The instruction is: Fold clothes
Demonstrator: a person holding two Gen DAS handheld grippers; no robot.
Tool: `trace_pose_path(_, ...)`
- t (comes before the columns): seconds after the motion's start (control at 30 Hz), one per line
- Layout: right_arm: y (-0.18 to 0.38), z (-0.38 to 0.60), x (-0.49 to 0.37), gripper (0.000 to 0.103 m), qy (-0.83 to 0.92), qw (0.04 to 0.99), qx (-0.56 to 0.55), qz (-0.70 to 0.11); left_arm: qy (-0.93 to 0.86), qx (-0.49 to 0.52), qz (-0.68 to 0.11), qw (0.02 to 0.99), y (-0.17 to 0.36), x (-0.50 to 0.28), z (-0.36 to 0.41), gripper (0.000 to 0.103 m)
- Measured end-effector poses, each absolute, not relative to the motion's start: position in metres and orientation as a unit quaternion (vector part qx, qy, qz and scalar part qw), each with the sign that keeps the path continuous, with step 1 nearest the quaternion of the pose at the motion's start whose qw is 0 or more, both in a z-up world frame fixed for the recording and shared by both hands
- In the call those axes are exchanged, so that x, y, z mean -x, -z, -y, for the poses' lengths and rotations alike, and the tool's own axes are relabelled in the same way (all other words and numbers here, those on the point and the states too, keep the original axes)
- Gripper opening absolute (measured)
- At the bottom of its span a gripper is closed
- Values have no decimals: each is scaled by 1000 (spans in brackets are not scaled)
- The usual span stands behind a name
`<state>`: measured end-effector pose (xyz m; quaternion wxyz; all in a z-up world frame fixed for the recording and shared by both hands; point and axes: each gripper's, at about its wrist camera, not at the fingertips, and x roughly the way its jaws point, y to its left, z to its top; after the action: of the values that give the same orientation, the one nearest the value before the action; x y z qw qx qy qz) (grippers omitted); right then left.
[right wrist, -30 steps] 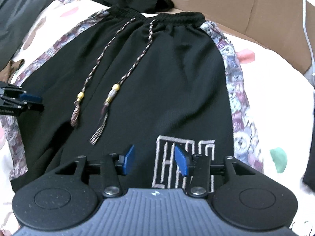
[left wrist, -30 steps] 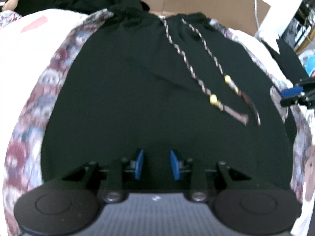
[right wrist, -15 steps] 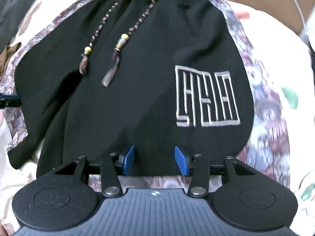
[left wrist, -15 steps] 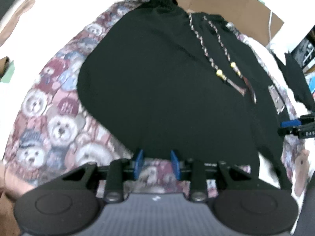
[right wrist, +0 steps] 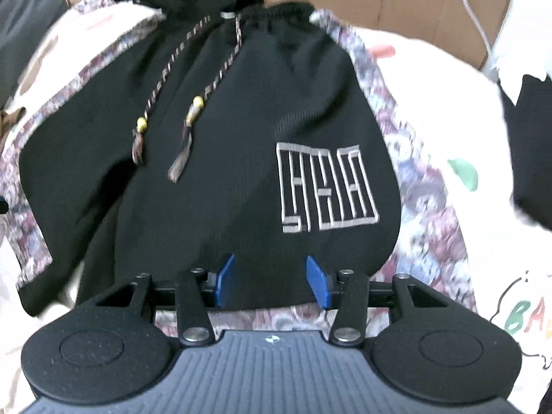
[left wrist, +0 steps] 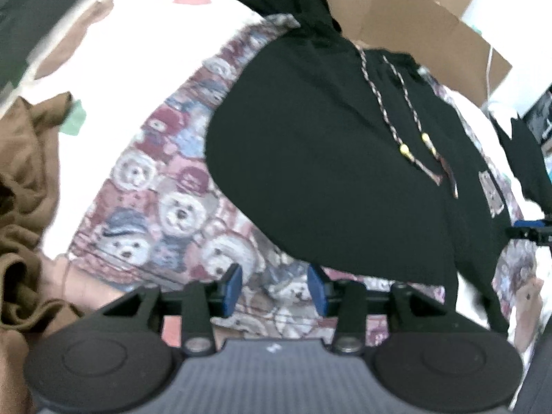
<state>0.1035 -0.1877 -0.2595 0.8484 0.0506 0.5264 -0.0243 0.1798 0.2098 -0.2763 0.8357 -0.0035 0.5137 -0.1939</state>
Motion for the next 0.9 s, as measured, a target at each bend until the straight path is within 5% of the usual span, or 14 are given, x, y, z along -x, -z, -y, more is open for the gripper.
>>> trace_pose_path(0.9,246,156,-142,51,53,882,-17,-468,163,-2,-487,858,253,-201,-263,47)
